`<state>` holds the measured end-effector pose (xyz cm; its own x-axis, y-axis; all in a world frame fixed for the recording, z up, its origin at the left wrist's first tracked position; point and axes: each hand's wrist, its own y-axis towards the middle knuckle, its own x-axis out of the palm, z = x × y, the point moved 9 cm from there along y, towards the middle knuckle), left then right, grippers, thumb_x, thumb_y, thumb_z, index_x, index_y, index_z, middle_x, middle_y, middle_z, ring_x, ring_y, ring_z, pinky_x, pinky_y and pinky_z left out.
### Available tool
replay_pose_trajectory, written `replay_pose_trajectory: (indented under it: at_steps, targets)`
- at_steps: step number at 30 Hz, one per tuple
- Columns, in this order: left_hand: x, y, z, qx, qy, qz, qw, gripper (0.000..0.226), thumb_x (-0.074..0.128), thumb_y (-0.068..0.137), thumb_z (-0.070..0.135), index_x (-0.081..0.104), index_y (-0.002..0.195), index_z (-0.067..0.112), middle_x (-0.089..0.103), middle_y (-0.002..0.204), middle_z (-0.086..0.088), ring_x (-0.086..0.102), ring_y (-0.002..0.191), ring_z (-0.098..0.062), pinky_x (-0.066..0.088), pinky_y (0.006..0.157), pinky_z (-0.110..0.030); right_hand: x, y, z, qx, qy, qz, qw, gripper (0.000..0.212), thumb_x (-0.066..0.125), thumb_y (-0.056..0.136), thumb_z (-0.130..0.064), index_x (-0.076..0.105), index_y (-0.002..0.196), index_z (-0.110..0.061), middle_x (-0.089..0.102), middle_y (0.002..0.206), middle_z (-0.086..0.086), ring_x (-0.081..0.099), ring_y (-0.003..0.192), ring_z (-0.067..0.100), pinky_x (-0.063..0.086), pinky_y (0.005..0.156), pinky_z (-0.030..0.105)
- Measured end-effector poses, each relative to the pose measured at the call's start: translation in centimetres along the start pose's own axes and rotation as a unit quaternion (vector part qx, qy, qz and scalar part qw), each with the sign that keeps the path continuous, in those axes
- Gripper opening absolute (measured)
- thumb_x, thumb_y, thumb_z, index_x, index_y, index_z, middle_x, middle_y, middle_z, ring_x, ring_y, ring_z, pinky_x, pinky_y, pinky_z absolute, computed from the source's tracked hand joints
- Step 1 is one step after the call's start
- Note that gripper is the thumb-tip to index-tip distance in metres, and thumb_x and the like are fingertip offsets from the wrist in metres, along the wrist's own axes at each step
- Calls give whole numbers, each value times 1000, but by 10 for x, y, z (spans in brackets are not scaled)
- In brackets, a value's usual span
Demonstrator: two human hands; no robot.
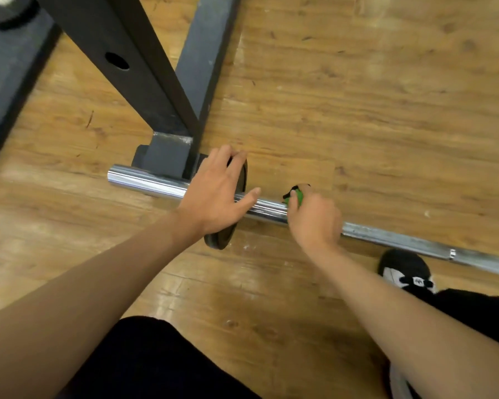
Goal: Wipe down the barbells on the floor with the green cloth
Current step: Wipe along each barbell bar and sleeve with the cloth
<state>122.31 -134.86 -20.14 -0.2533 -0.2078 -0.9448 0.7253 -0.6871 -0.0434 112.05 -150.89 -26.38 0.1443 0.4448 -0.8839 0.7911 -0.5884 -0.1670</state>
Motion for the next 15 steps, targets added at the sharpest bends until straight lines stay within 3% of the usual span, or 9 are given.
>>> replay_pose_trajectory:
  at_steps: [2, 3, 5, 6, 7, 9, 11, 13, 15]
  targets:
    - [2, 4, 2, 6, 2, -1, 1000, 84, 42, 91, 60, 49, 147, -2, 51, 132, -16, 47, 119, -31, 40, 103, -41, 8, 22, 5, 54, -3, -46, 998, 28, 51, 104, -31, 74, 115, -19, 73, 96, 13, 67, 86, 37, 42, 63, 33]
    - [3, 4, 4, 13, 3, -1, 1000, 82, 43, 92, 59, 50, 145, -2, 52, 132, -17, 48, 119, -32, 40, 103, -42, 3, 11, 3, 28, -14, -6, 1000, 27, 53, 104, -27, 73, 120, -18, 72, 102, 13, 67, 91, 37, 43, 66, 33]
    - [2, 0, 6, 8, 12, 18, 1000, 77, 47, 92, 57, 54, 140, -2, 53, 131, -17, 48, 117, -31, 41, 100, -42, -1, -40, -5, -52, -18, 58, 997, 35, 54, 105, -19, 64, 138, -13, 66, 128, 16, 62, 121, 37, 52, 91, 43]
    - [1, -2, 8, 9, 14, 27, 999, 74, 50, 92, 55, 55, 138, -3, 54, 130, -17, 48, 117, -30, 41, 99, -41, -2, -57, -7, -88, -31, 62, 994, 41, 52, 105, -19, 57, 145, -11, 60, 138, 19, 54, 133, 38, 49, 105, 49]
    - [2, -4, 9, 11, 17, 33, 999, 73, 51, 92, 54, 56, 137, -3, 55, 130, -17, 47, 117, -29, 40, 99, -39, 2, -57, -7, -115, -42, 37, 992, 43, 50, 106, -20, 55, 147, -10, 58, 141, 21, 52, 136, 40, 47, 108, 51]
    - [1, -6, 6, 9, 18, 41, 999, 74, 52, 92, 53, 56, 138, -4, 55, 132, -18, 45, 118, -28, 38, 100, -38, 8, -23, -5, -94, -51, -17, 994, 38, 44, 109, -29, 64, 138, -13, 69, 124, 19, 65, 114, 40, 54, 82, 44]
    - [0, -2, 4, -2, 22, 34, 999, 76, 50, 92, 54, 54, 142, -4, 55, 134, -18, 46, 120, -29, 39, 102, -39, 15, 17, 6, -16, -69, -45, 996, 43, 35, 111, -40, 70, 126, -20, 74, 100, 13, 68, 89, 37, 41, 60, 36]
    - [1, 7, 7, 1, 24, 20, 999, 78, 49, 93, 55, 52, 144, -3, 55, 135, -18, 49, 120, -32, 41, 101, -42, 4, 11, -4, -15, -44, 2, 999, 42, 36, 111, -35, 64, 139, -20, 74, 106, 11, 69, 92, 36, 44, 63, 36]
    - [1, 8, 8, 2, 21, 16, 1000, 78, 49, 93, 55, 52, 145, -3, 56, 136, -19, 50, 122, -33, 42, 102, -43, 1, -34, -10, -64, -33, 45, 996, 48, 49, 107, -19, 46, 155, -12, 67, 128, 17, 61, 125, 38, 55, 92, 47]
